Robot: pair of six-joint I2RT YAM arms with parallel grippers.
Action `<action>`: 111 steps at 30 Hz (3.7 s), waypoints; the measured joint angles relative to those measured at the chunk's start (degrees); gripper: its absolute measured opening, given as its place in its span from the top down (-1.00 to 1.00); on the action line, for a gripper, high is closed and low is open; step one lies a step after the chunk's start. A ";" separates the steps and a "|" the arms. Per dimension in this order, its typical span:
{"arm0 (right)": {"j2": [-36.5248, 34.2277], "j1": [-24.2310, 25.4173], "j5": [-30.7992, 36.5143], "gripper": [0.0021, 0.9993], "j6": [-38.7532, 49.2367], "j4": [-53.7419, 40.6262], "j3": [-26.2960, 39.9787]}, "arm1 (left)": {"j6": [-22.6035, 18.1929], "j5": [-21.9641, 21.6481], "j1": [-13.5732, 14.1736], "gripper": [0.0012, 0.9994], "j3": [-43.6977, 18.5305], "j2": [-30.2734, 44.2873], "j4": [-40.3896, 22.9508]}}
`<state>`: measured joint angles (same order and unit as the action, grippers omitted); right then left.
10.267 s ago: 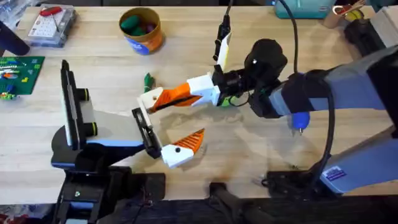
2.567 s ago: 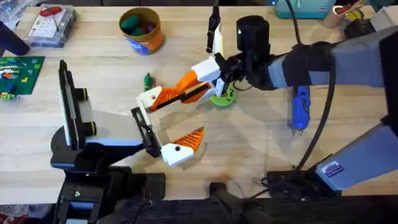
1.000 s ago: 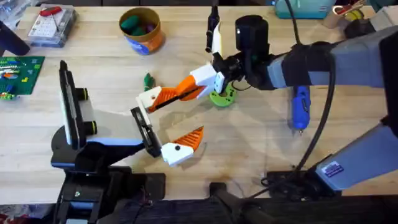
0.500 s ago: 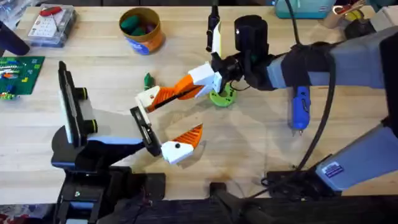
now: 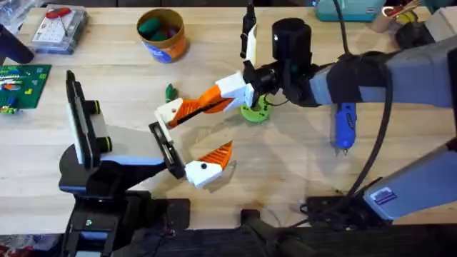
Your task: Pick up the gripper from the table and insert it into the empty holder that is missing its gripper. Then pick up a screw, insert it into the mounting hole, and use the screwdriver to tighten it. Finally, clean up the table by picking up the vegetable and placing it into the bucket.
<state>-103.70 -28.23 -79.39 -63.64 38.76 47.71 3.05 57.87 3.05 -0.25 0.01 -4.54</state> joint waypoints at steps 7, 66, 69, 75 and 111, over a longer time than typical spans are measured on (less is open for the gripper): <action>2.94 0.12 2.36 0.99 -0.24 0.11 -2.53 | -0.02 0.98 0.02 -0.98 0.00 0.00 0.10; 11.11 -2.60 17.30 0.99 -5.61 13.25 -14.04 | -0.04 1.46 0.02 -0.98 0.00 0.00 0.26; 11.11 -2.77 17.57 0.99 -5.61 13.27 -14.04 | -0.04 1.42 0.02 -0.98 0.00 0.00 0.26; 11.11 -3.65 19.18 0.99 -5.64 13.40 -14.04 | -0.04 0.66 -0.04 -0.98 0.00 0.00 0.22; 11.61 -5.51 23.20 -0.96 -5.68 13.08 -14.61 | -0.28 2.14 0.09 -0.98 -0.02 0.00 0.74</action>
<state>-92.09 -33.74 -56.19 -69.32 51.84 33.10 2.76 60.01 3.14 -0.27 0.01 -3.79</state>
